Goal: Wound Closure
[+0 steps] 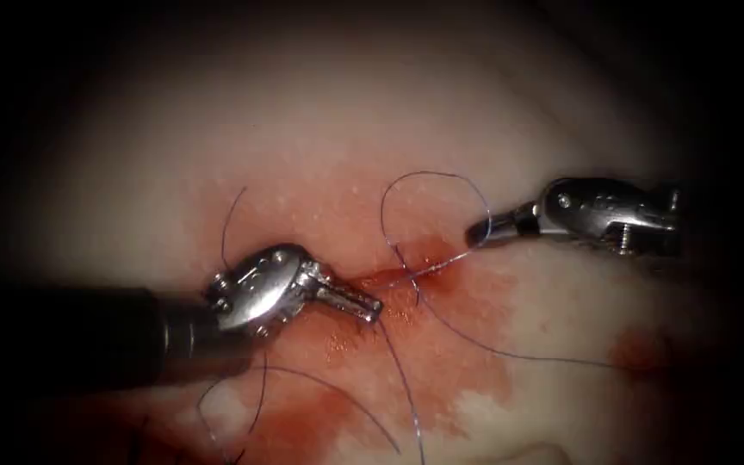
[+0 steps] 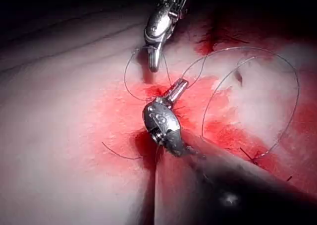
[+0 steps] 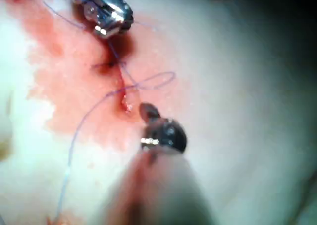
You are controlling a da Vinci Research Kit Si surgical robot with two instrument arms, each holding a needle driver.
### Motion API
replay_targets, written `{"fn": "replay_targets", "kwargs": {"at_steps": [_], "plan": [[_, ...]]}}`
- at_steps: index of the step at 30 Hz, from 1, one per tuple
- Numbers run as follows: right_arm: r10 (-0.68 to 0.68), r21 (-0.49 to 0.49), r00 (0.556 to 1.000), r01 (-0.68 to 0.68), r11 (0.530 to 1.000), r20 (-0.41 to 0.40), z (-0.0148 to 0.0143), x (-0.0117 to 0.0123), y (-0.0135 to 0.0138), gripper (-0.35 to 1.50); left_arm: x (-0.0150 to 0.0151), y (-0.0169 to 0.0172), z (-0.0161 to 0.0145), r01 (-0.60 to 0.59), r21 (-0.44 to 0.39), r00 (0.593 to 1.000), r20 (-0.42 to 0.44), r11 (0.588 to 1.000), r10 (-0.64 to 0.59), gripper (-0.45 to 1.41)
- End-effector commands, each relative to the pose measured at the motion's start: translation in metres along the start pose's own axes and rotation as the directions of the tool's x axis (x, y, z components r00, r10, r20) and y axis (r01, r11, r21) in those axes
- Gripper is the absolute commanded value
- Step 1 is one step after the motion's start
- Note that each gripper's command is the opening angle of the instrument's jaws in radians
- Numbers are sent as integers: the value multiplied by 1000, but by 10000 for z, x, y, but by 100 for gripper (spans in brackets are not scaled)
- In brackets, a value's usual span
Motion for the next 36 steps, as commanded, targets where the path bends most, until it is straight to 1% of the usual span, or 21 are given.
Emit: {"fn": "replay_targets", "kwargs": {"at_steps": [1,3,7,10,11,12,13,15,16,17,20,21,22,23,24,29,31,32,33,35,36], "plan": [[3,-3,999,-4,1000,-34,14,13,8,-35,-10,-6,4,-2,-1,1000,2,1000,2,-45],[13,7,996,-12,1000,-88,27,21,10,-35,-16,-9,3,-6,0,1000,5,1000,6,-45],[31,91,988,-17,996,-150,45,26,8,-35,-24,-18,1,-10,6,1000,16,1000,10,-45],[70,162,976,-37,986,-204,50,28,9,-35,-30,-26,-3,-12,10,999,34,1000,11,-45],[116,226,965,-62,972,-236,52,29,10,-35,-33,-30,-5,-13,11,999,38,1000,13,-45],[116,226,965,-62,972,-236,52,29,10,-35,-33,-30,-5,-13,11,999,38,1000,13,-45],[151,292,952,-70,954,-266,52,30,10,-35,-39,-36,-9,-15,13,998,54,1000,14,-45],[184,345,945,-83,935,-269,53,30,11,-35,-45,-41,-12,-18,12,998,64,1000,17,-45],[201,424,944,-75,903,-262,54,32,10,-35,-54,-47,-17,-23,11,997,72,1000,22,-45],[210,460,943,-72,885,-258,54,34,10,-35,-55,-49,-19,-24,12,997,73,1000,23,-45],[207,500,946,-56,864,-251,52,36,9,-35,-56,-52,-23,-24,10,997,74,1000,23,-45],[208,526,948,-52,849,-240,51,37,9,-35,-56,-53,-25,-24,14,997,74,1000,23,-45],[188,562,961,-43,826,-203,51,39,8,-35,-54,-56,-29,-22,15,997,73,1000,21,-45],[188,562,961,-43,826,-203,51,39,8,-35,-54,-56,-29,-22,15,997,73,1000,21,-45],[173,577,969,-40,816,-177,51,40,8,-35,-52,-56,-30,-21,17,997,72,1000,20,-45],[55,694,998,-16,720,-34,59,36,-1,-35,-44,-56,-32,-15,15,998,67,1000,14,-45],[7,719,1000,-12,695,10,62,34,-6,-35,-40,-55,-32,-12,13,998,65,1000,11,-45],[-43,736,998,-10,676,53,64,31,-12,-35,-37,-55,-33,-9,12,998,63,1000,8,-45],[-43,736,998,-10,676,53,64,31,-12,-35,-37,-55,-33,-9,12,998,63,1000,8,-45],[-110,749,987,-12,663,113,68,29,-22,-35,-34,-55,-32,-8,12,998,61,1000,7,-45],[-178,760,969,-15,650,171,74,26,-33,-35,-33,-56,-30,-7,13,998,60,1000,6,-45]]}}
